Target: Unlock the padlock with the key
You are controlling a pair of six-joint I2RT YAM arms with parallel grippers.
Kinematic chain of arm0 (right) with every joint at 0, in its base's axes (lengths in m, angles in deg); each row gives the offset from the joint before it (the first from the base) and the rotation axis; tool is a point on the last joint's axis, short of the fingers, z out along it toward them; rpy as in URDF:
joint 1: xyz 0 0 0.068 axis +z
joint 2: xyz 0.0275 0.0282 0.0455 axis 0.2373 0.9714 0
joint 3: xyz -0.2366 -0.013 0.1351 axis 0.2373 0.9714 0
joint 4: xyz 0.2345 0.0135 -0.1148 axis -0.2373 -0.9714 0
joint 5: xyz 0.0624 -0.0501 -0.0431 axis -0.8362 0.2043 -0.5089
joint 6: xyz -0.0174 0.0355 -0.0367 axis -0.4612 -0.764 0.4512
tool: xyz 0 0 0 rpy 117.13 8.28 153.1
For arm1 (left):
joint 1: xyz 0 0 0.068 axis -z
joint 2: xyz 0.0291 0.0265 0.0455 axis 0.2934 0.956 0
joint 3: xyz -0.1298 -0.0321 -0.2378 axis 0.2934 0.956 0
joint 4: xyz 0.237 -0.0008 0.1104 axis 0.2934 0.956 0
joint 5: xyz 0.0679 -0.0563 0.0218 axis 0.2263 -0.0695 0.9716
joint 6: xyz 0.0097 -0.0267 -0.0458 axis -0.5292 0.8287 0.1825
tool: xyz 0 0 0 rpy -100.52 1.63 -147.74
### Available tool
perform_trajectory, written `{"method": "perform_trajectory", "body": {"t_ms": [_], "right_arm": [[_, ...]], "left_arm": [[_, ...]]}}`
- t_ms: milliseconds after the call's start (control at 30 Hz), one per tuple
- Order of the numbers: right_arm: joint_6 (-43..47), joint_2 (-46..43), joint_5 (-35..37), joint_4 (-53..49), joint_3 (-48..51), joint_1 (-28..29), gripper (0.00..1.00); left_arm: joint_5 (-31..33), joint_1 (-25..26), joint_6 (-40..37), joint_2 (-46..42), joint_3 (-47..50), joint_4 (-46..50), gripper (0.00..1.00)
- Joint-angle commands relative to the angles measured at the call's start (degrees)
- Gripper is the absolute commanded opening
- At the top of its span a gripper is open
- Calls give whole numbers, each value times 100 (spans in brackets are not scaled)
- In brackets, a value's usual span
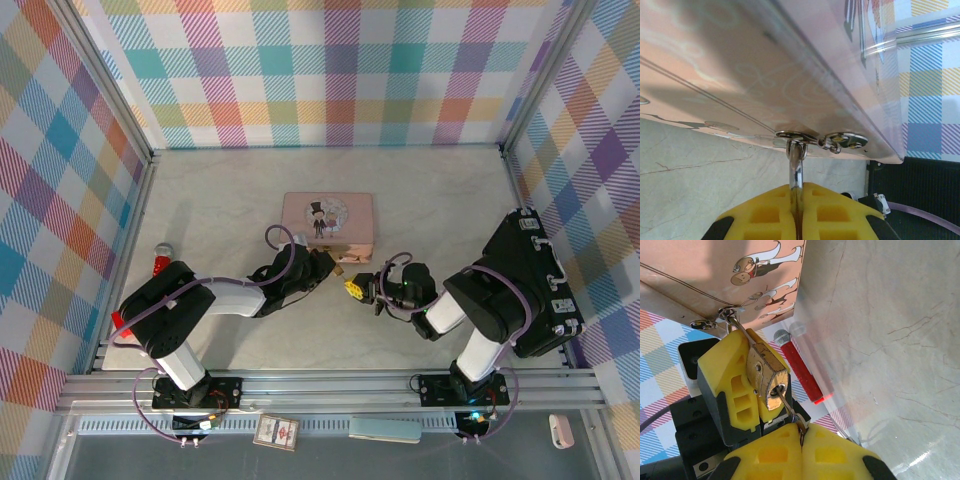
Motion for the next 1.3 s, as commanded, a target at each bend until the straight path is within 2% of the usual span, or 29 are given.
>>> {"method": "perform_trajectory", "body": {"t_ms": [0,533,867,1267], "right_arm": [[184,-223,288,337,-329,-59,0],[431,-383,220,-72,-417,-31,0],[915,-885,228,-1072,-555,73,0],[1091,-862,224,-1171,-579,64,0]], "left_arm": [[-834,445,-3,-137,-29,-638,0],[-806,439,-20,-170,-69,-568,0],[-832,446,-29,-135,-144,-547,0],[-832,465,-20,-210,-117,-551,0]]}}
